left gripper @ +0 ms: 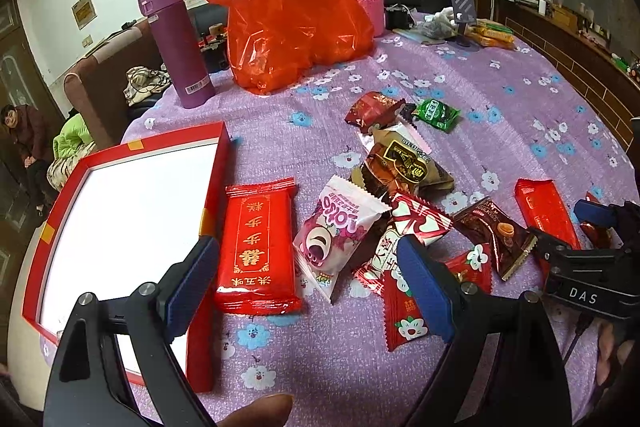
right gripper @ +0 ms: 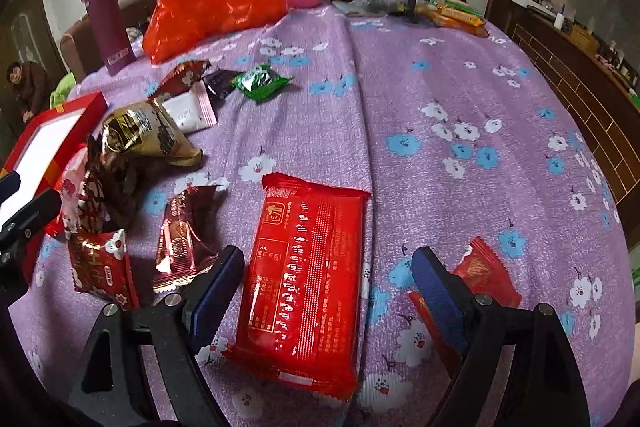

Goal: Organize snacks
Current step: 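Grasp the large red packet with white print using the right gripper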

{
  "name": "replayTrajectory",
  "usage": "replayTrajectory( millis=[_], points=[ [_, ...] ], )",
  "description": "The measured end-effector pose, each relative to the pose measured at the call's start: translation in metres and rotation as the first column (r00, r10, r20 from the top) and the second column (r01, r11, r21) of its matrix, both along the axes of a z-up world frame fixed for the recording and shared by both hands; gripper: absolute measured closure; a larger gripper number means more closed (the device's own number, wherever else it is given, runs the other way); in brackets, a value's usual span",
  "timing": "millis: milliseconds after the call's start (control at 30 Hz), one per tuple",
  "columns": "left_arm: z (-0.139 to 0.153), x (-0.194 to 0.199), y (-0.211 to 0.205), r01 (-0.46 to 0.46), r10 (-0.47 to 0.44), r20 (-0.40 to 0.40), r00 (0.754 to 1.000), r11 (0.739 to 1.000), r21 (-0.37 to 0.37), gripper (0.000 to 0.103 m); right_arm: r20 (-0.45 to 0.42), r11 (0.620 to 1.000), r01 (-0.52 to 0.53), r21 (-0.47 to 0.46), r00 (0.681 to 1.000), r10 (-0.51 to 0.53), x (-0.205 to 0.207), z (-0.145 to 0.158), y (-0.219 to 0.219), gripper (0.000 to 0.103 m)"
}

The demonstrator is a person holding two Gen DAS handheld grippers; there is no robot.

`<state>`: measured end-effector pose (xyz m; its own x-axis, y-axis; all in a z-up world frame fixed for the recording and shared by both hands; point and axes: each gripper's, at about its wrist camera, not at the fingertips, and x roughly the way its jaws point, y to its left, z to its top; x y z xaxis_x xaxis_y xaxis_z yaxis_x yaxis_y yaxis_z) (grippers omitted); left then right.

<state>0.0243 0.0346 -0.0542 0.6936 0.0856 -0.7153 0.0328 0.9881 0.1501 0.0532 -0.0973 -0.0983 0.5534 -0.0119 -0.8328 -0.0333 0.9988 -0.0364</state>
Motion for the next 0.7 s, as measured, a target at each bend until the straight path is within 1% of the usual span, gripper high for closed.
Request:
replayTrajectory(
  millis=[300,467,567,633,700],
  points=[
    [-0.005,0.005,-0.002,-0.002,0.002,-0.013,1.000,1.000,0.006,0.012,-0.037,1.000,-0.004,0.002,0.999,0.004,0.006,-0.002,0.001,0.016],
    [-0.006,0.006,-0.003,-0.002,0.002,-0.017,1.000,1.000,0.005,0.012,-0.053,1.000,-0.022,0.016,0.998,0.023,0.009,-0.001,0.000,0.018],
    [-0.007,0.006,-0.003,0.001,-0.001,-0.021,1.000,1.000,0.005,0.012,-0.047,0.999,-0.033,0.018,0.998,0.034,0.010,0.000,0.000,0.026],
    [-0.007,0.005,-0.003,0.005,-0.005,-0.020,1.000,1.000,0.010,0.012,-0.046,0.999,-0.048,0.019,0.998,0.048,0.011,0.002,0.001,0.044],
    [-0.005,0.002,-0.001,0.020,-0.020,-0.016,1.000,1.000,0.008,0.012,-0.055,0.998,-0.053,0.021,0.997,0.054,0.013,0.003,-0.001,0.051]
  ],
)
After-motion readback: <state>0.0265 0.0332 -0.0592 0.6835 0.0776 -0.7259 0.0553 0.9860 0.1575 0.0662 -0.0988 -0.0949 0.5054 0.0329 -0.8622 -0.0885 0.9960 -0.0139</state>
